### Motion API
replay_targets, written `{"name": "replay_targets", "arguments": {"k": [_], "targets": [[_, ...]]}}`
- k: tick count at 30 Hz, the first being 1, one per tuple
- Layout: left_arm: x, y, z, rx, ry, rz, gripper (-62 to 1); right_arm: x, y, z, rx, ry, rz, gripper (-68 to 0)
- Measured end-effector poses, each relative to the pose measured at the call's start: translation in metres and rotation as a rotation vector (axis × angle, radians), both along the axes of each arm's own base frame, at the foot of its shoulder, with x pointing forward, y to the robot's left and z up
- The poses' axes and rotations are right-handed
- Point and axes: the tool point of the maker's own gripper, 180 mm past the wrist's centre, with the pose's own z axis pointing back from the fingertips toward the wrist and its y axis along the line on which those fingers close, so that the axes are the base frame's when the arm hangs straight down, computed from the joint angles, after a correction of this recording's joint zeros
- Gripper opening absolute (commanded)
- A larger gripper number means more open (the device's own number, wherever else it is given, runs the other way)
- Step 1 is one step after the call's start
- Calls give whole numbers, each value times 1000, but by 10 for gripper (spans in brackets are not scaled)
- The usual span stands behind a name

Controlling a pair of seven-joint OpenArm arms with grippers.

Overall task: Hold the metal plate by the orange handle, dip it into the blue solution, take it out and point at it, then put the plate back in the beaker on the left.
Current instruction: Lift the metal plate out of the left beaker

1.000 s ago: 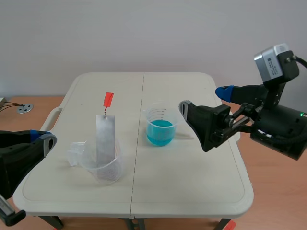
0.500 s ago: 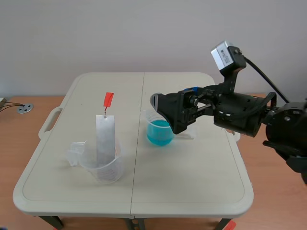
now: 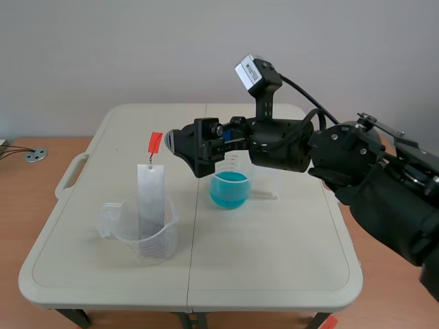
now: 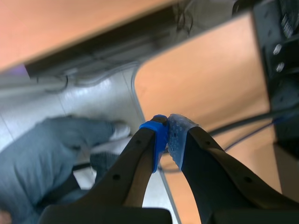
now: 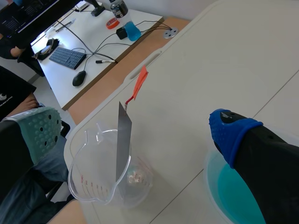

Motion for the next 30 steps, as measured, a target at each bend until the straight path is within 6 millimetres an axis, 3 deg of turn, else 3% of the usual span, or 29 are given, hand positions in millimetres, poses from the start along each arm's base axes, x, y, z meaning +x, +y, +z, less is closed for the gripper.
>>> {"name": "replay_targets", "arguments": {"k": [5,12,24,30], "targets": [[-31,-12,-14,-47,91,-15,-594,9,15,3,7,19,15,-12],[-54,-26,-21,-90,152,-29,-594,17,38,0,23,71,36,-12],[-49,-29,-22,-97,139,-33,-594,22,74,-14,28,185,74,-12],[-49,-29,-22,-97,139,-33,-594,22,82,-26,21,242,78,-13]]}}
